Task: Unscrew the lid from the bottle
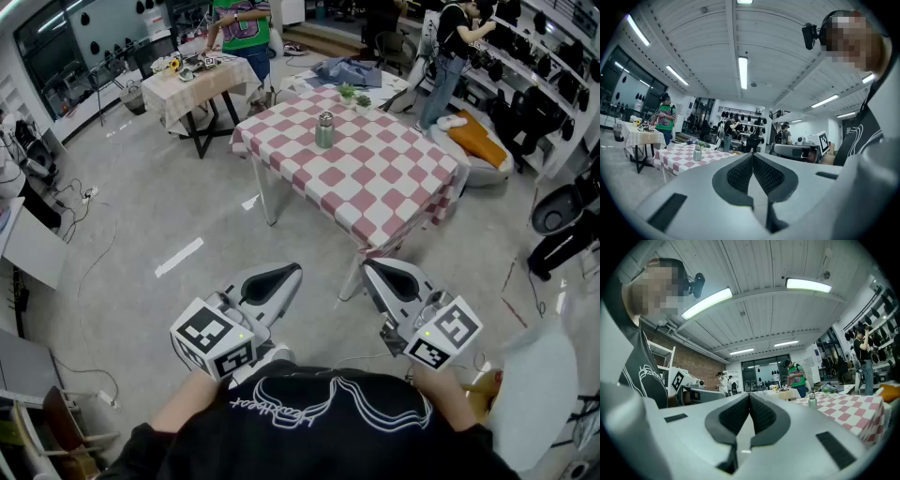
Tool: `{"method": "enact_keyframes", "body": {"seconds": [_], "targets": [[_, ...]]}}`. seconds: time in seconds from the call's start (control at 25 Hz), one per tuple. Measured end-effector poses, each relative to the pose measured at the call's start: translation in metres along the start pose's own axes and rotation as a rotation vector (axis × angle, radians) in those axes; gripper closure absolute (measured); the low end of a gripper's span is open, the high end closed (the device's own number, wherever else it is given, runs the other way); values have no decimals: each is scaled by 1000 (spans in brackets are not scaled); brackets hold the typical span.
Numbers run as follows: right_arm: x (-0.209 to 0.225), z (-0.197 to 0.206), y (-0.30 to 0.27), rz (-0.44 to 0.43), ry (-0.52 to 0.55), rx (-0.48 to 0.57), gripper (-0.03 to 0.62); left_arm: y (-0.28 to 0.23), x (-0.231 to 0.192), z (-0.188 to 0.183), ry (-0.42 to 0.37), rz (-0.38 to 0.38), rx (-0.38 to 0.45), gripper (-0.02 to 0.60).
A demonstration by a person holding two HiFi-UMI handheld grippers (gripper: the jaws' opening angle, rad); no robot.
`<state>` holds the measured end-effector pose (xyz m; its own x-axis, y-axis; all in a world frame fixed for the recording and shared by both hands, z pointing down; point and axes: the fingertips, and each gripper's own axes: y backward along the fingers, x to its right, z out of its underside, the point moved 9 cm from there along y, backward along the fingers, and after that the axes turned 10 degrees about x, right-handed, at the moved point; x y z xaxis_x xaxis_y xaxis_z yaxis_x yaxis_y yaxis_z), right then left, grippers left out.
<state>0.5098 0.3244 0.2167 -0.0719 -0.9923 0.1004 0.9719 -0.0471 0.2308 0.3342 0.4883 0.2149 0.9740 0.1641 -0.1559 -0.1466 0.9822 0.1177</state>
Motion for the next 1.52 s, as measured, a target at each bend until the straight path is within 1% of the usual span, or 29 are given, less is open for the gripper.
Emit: {"method": "enact_keyframes", "body": {"seconds": [0.2,0.44,0.48,0.52,0.56,0.6,0.64,0.68,0.76,0.88,1.0,1.2,1.4,1.52], "targets": [[3,-2,2,1,11,0,589,-1,0,0,-14,-7,-7,575],[10,-3,4,32,22,-8,588,-3,-2,-1,-41,0,-15,574],[10,-2,3,34,28,-15,563,-4,-3,0,-49,-2,-18,574],[11,0,2,34,32,-21,499,-4,-4,1,-55,-5,-22,574],[12,1,0,35,33,-25,469,-4,-6,3,-58,-8,-26,572],[13,2,-1,37,32,-26,454,-4,-8,4,-59,-9,-28,555],[14,4,-3,39,31,-26,432,-4,-10,5,-59,-9,-30,484],[15,5,-5,41,31,-25,414,-4,-13,7,-57,-9,-32,439],[20,7,-10,52,35,-22,388,-4,-20,10,-56,-17,-36,418],[29,11,-18,73,40,-20,344,-6,-33,15,-51,-29,-45,369],[40,13,-30,92,46,-24,307,-9,-51,19,-41,-36,-54,335],[66,22,-59,125,54,-33,273,-25,-91,28,-38,-43,-70,292],[101,39,-105,156,52,-47,256,-50,-153,37,-20,-25,-95,272],[122,47,-135,195,39,-58,255,-68,-196,37,-6,-6,-113,267]]}}
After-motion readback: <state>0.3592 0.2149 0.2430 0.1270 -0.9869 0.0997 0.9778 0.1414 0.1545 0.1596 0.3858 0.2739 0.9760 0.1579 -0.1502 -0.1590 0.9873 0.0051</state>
